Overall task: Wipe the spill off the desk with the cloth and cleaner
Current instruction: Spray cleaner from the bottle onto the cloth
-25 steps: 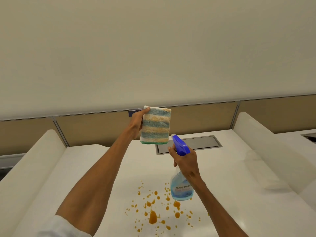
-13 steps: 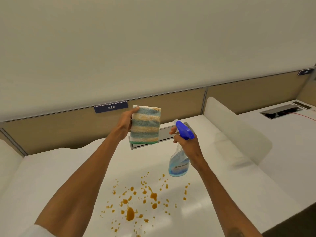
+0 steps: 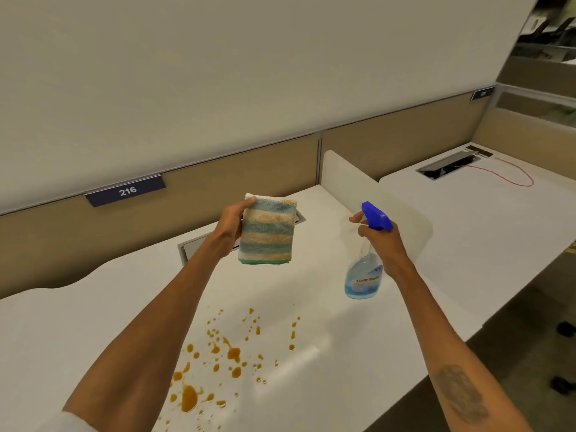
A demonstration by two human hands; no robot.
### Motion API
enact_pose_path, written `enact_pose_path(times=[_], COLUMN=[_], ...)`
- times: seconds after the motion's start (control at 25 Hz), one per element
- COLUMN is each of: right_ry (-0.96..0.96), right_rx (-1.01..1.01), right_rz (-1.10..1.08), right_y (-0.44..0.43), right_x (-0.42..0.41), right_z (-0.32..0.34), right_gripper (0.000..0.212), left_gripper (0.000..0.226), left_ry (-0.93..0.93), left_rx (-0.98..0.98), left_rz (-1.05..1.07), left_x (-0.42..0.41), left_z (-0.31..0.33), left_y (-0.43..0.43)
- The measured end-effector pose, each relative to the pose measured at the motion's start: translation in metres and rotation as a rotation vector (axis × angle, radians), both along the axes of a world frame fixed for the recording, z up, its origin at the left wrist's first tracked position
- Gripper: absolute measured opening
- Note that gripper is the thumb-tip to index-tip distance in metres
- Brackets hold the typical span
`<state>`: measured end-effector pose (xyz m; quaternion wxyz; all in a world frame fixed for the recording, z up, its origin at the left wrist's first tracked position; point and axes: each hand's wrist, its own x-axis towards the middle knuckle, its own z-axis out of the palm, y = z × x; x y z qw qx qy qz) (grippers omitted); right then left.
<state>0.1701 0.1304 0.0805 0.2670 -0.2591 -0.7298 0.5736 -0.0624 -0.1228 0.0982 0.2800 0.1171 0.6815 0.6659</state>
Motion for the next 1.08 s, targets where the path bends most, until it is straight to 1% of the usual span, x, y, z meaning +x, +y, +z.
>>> enact_pose_path(times=[0.08, 0.28, 0.44, 0.52, 0.64, 0.76, 1.08], right_ry=[-0.007, -0.045, -0.066, -0.074, -0.088, -0.096, -0.098], right_rx=[0.01, 0.035, 0.0, -0.006, 0.035, 0.075, 0.15], right_rz=[-0.07, -0.13, -0.162, -0.147, -0.112, -0.083, -0.028], right_y=[0.026, 0.074, 0.1, 0.108, 0.116, 0.124, 0.141], right_x=[0.009, 0.022, 0.026, 0.026, 0.022, 0.016, 0.007], right_z=[-0.007, -0.027, -0.041, -0.047, -0.052, -0.057, -0.064], right_gripper=[0.028, 0.032, 0.035, 0.034, 0.026, 0.026, 0.025], left_gripper=[0.035, 0.041, 0.029, 0.027, 0.029, 0.032, 0.028], left_ry=[-0.024, -0.039, -0.039, -0.041, -0.038, -0.048, -0.06], left_rx=[-0.001, -0.03, -0.027, -0.035, -0.048, -0.065, -0.047], left_rz=[-0.026, -0.084, -0.119, -0.124, -0.125, -0.128, -0.109], left_x=[0.005, 0.016, 0.02, 0.02, 0.02, 0.02, 0.021], left_z=[-0.007, -0.018, -0.023, -0.027, -0.032, -0.038, -0.048], left_y=[0.018, 0.051, 0.069, 0.076, 0.085, 0.094, 0.11])
